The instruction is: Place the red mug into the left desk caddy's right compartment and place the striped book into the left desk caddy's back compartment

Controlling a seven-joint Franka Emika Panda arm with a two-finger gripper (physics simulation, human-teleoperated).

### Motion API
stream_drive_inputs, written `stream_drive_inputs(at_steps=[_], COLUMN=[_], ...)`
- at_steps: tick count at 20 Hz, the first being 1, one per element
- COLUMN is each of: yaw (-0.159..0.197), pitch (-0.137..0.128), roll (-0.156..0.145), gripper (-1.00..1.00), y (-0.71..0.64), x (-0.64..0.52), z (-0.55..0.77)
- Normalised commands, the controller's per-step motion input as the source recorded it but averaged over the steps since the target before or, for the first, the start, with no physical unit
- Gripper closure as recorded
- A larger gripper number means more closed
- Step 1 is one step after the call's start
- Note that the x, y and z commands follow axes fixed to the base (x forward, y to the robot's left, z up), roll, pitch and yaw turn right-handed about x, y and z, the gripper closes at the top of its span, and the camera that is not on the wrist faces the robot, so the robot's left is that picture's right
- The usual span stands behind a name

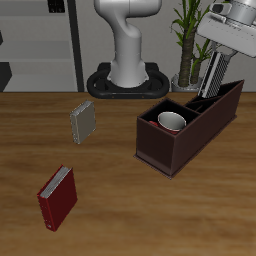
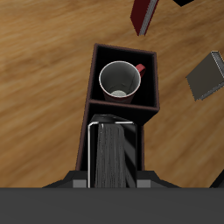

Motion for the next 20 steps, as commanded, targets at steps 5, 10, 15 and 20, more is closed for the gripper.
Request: stream_drive_inputs(at_steps=[5, 10, 15, 20], yaw=[-0.007, -0.011, -0.001, -0.002], pitch=[0.019, 0.029, 0.030, 0.018], roll=[-0.006, 0.001, 0.003, -0.003], gripper=[1.00, 1.00, 1.00, 1.00], y=[-0.01, 0.02, 0.02, -0.01], x=[0.11, 0.09, 0.12, 0.07], z=[-0.07, -0.11, -0.11, -0.08])
